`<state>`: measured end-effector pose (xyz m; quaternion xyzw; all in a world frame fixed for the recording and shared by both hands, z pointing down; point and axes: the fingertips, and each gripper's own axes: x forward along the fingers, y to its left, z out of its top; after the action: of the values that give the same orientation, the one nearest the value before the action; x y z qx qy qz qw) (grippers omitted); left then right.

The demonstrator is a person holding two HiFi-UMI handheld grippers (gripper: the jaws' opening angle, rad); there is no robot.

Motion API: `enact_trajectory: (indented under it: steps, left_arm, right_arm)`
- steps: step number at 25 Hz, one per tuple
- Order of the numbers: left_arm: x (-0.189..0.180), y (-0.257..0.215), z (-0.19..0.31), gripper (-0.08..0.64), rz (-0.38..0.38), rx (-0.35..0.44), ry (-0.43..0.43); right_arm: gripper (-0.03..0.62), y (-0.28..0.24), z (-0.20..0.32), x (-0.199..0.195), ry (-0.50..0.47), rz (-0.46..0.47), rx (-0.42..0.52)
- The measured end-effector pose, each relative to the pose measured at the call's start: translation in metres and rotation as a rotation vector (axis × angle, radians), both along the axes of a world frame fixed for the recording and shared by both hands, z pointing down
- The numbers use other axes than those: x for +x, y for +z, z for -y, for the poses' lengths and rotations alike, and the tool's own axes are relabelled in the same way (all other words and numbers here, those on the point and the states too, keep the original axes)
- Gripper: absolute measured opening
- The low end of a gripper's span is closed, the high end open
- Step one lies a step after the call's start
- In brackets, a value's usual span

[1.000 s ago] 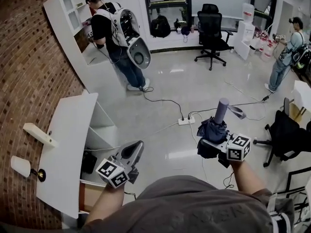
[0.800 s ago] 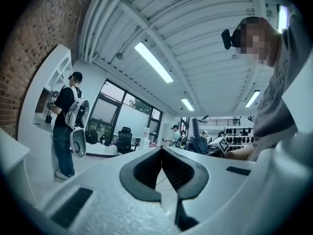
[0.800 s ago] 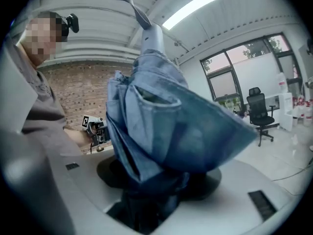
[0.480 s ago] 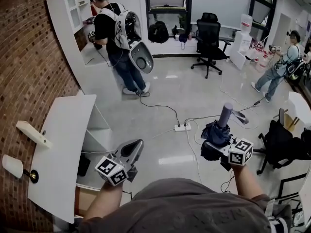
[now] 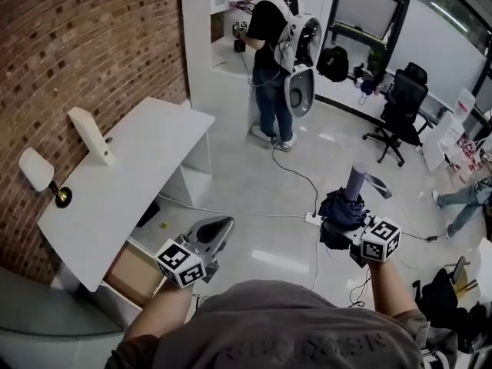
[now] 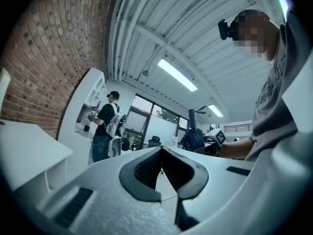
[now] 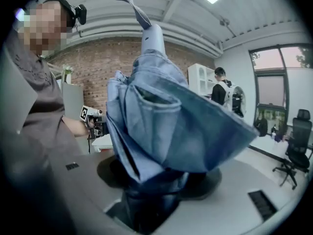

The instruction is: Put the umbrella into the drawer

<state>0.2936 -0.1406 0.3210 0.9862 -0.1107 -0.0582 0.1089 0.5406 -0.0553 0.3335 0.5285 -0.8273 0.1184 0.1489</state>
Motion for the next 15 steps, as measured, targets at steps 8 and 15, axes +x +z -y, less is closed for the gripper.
enact_trajectory:
  steps: [8,15]
  left_arm:
    - [-0.156,0.02,0.045,0.004,-0.006,-0.048,-0.359]
    - [-0.299,0.068,0.046,0.005,-0.011,-0.12,-0.644]
  right_arm:
    - [0.238,0.022,0.144,-0.151,-0.393,-0.099,-0.097]
    - [0.237,0.078,0.215,-0.333,-0.742,-0.202,-0.193]
